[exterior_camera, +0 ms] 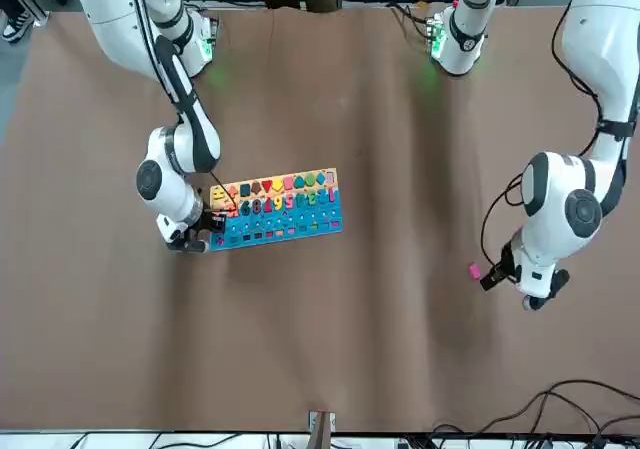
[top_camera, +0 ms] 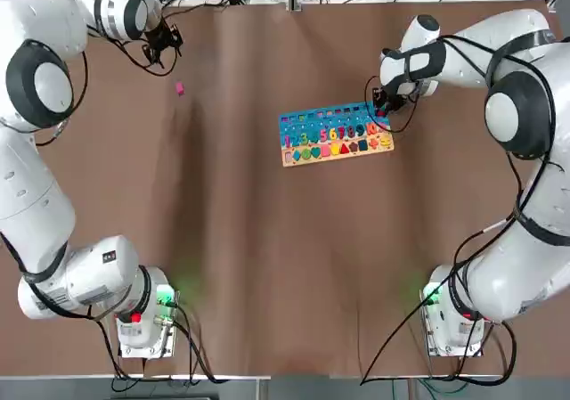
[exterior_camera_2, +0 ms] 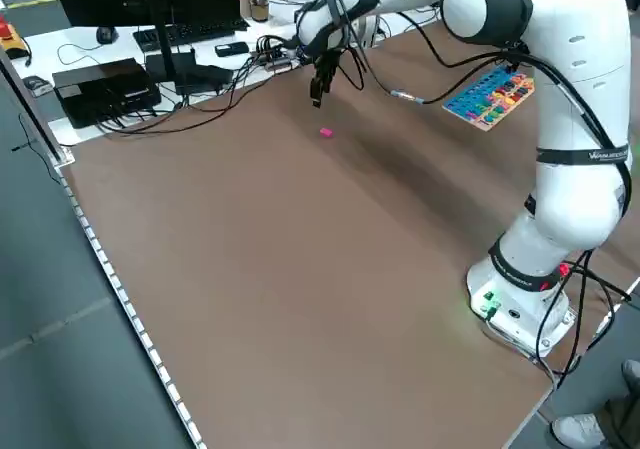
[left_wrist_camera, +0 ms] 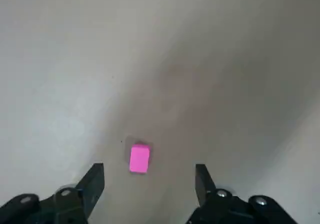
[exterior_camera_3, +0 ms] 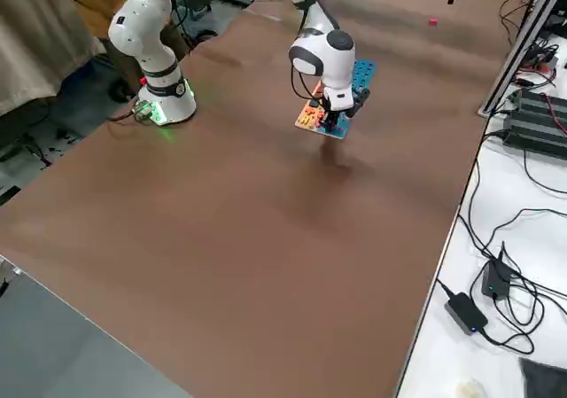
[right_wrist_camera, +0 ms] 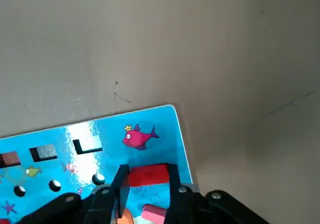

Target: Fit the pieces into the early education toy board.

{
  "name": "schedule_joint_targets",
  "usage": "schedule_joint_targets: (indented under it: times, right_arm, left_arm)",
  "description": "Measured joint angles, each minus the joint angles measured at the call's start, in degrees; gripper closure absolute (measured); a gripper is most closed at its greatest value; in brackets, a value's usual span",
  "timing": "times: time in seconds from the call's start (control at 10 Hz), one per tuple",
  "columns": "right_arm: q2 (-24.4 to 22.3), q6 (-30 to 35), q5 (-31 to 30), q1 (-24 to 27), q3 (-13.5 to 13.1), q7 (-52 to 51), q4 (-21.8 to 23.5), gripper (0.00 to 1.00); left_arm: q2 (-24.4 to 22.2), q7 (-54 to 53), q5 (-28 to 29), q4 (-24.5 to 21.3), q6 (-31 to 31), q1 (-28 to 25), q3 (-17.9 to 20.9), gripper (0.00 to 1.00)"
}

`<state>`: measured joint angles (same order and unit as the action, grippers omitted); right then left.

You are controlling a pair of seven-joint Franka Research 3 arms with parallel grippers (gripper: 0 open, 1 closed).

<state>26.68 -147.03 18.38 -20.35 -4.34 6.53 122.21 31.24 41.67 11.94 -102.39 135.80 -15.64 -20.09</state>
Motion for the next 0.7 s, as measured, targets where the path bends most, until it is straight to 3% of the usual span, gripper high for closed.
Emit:
schedule_joint_targets:
  times: [0.7]
  right_arm:
    - [0.1,-0.2,-3.7,-0.2,0.3,0.3,0.0,0.64]
  left_arm:
    - [1.9,2.5,0.0,-4.8,6.4,0.0,0.6,0.18]
